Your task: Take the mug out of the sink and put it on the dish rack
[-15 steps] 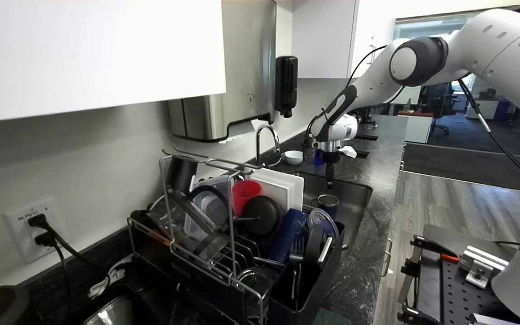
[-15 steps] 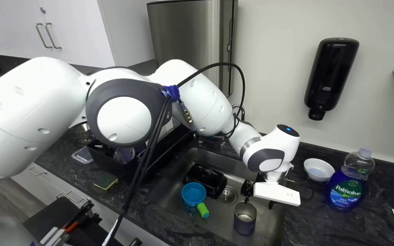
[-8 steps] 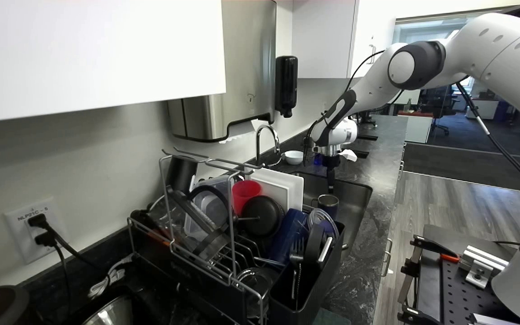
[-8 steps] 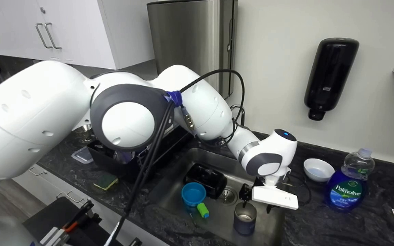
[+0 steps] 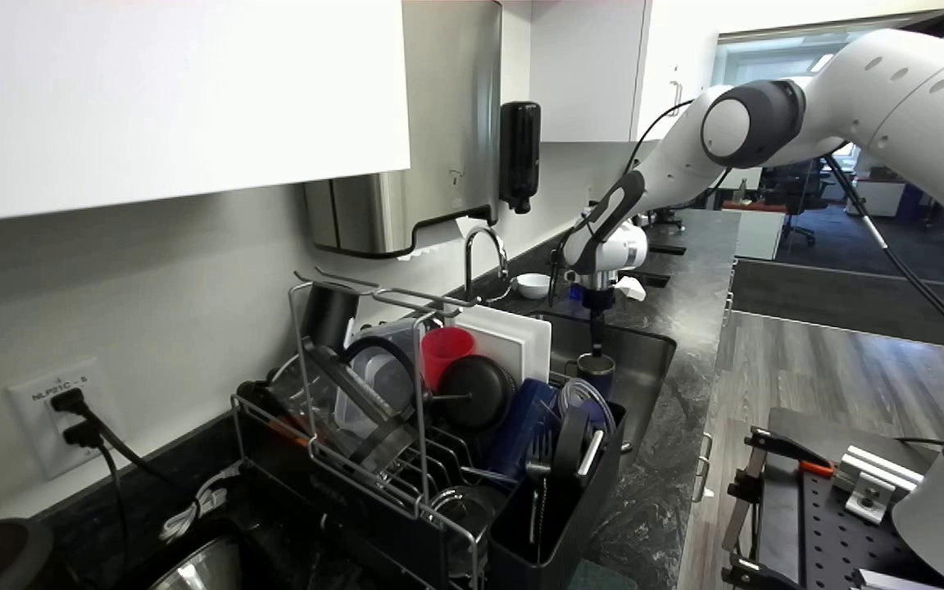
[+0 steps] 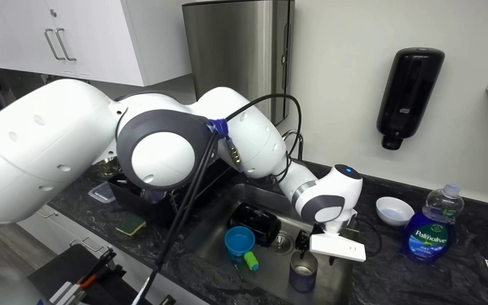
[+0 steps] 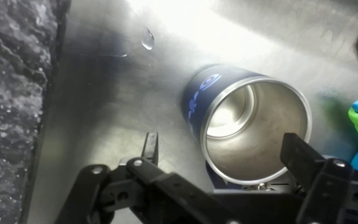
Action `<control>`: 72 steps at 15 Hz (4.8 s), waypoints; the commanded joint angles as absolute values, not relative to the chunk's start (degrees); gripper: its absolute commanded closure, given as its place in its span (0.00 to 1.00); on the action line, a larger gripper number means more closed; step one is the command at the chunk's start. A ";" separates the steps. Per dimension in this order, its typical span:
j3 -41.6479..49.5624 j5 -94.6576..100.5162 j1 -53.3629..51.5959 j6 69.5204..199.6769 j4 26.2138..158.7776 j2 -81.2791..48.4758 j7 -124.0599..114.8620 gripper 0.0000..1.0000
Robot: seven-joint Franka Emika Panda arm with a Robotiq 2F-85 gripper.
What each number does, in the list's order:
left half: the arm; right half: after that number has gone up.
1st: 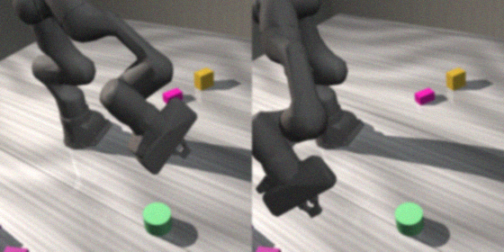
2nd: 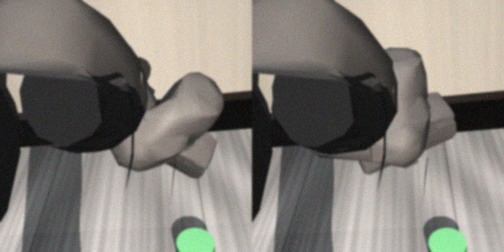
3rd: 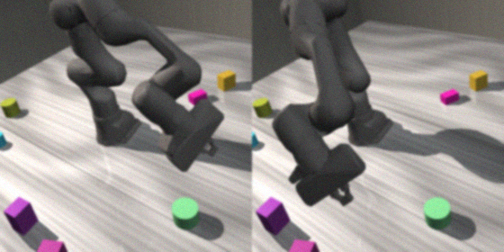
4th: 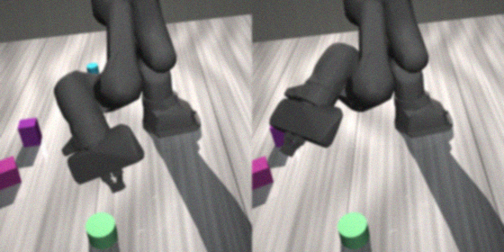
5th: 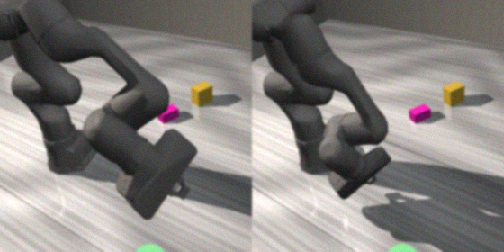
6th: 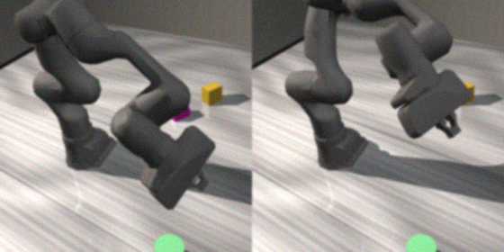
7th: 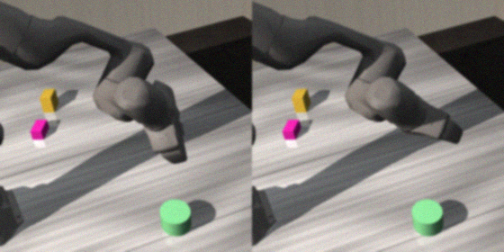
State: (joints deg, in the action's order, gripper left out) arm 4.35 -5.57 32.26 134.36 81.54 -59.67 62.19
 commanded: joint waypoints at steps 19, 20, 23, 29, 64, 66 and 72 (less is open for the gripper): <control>3.36 -4.40 33.21 138.48 81.71 -61.40 62.25 0.00; 3.27 -4.41 33.32 138.82 81.74 -61.51 62.47 0.00; 3.13 -4.29 33.50 139.36 81.65 -61.96 63.10 0.00; 3.02 -3.82 33.48 141.61 81.85 -63.08 63.21 0.00; 2.33 -3.84 33.94 140.57 93.15 -51.78 64.14 0.98; 1.25 -4.35 34.89 139.22 96.04 -48.68 66.92 0.98; -1.61 -7.19 37.23 133.53 102.15 -40.91 78.02 0.98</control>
State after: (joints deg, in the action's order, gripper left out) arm 0.41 -5.44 35.34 135.74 98.02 -45.21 72.38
